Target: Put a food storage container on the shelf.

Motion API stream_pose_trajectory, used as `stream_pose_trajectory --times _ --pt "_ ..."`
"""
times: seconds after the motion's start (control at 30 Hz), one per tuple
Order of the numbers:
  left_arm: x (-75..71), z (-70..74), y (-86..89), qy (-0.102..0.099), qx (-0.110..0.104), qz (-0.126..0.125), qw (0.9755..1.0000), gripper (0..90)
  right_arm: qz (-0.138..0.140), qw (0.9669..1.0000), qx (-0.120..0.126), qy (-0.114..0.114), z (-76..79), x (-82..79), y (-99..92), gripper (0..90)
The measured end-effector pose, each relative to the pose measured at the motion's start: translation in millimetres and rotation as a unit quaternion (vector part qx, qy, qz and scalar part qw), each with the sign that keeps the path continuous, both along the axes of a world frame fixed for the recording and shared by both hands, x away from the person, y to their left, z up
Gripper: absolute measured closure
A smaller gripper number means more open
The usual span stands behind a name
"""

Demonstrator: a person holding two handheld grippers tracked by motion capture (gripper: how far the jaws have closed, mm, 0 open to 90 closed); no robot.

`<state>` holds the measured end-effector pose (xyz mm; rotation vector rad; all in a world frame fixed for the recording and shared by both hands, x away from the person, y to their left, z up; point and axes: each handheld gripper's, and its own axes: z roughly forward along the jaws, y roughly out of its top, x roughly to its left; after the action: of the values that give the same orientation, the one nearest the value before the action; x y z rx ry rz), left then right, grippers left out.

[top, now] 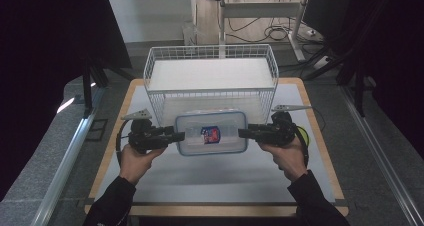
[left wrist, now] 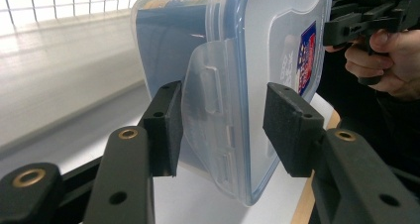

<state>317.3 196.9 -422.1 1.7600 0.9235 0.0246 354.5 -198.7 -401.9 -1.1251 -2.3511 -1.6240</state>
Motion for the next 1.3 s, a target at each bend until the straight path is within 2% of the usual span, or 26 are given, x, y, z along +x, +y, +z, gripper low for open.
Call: stream_pose_trajectory --times 0.63,1.07,1.3 --pt "20.9 44.3 5.8 -0.014 -0.005 0.006 0.9999 51.2 -0.004 0.9997 0.008 -0.021 44.5 21.1 6.1 53.6" --pt "43.3 74.5 9.3 -0.023 -0.011 0.006 0.9997 51.3 -0.010 0.9994 0.019 -0.029 75.3 43.4 8.7 53.6" --pt "58.5 88.6 9.8 -0.024 -0.014 0.006 0.9996 51.4 -0.018 0.9991 0.028 -0.027 84.9 55.4 8.9 53.5"
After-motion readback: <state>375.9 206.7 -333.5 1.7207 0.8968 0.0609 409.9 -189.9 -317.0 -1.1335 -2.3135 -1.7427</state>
